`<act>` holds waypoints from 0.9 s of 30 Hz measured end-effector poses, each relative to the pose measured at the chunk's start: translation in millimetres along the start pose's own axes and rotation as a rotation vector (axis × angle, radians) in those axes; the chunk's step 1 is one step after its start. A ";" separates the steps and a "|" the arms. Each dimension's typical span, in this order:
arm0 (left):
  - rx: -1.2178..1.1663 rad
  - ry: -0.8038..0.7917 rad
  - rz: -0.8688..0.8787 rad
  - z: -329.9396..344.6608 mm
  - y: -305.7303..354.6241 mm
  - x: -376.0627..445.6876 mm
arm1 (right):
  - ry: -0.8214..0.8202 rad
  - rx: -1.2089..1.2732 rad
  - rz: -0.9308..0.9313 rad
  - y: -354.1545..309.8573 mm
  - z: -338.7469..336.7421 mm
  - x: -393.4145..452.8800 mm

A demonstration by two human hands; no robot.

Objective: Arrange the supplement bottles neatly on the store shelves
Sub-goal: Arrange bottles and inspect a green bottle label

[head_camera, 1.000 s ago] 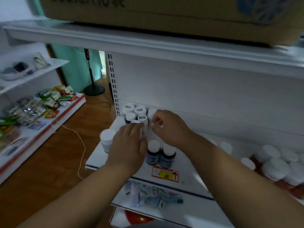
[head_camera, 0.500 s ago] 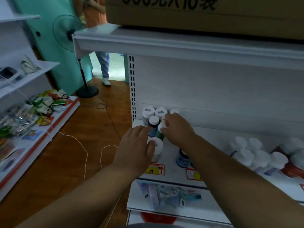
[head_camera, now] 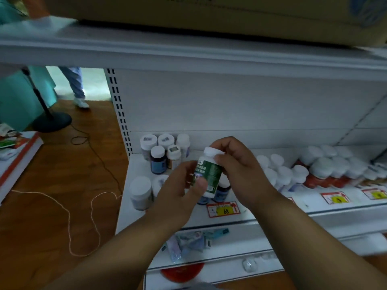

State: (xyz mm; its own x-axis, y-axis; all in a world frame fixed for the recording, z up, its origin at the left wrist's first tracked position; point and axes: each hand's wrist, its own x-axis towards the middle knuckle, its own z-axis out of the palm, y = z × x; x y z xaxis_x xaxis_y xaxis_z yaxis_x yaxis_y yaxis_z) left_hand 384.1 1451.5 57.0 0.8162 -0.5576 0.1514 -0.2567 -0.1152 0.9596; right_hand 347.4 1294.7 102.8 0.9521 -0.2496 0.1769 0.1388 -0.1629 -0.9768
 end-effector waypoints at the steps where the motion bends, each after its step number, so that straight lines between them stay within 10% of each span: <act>1: -0.015 -0.051 -0.019 7.7 3.6 1.1 | 0.025 -0.023 -0.015 -2.4 -6.9 -4.7; 14: -0.175 -0.406 -0.049 202.2 58.3 26.3 | 0.543 0.269 0.080 -9.5 -179.9 -104.5; 27: -0.203 -0.711 0.089 522.5 141.7 21.5 | 0.786 -0.202 0.024 -1.2 -469.5 -262.1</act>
State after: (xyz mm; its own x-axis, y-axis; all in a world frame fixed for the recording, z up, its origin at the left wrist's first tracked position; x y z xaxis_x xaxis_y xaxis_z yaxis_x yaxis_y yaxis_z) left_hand 94.8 993.7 72.4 0.2471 -0.9631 0.1065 -0.1488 0.0709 0.9863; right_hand -30.3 912.2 114.2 0.4740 -0.8405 0.2625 -0.0023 -0.2993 -0.9542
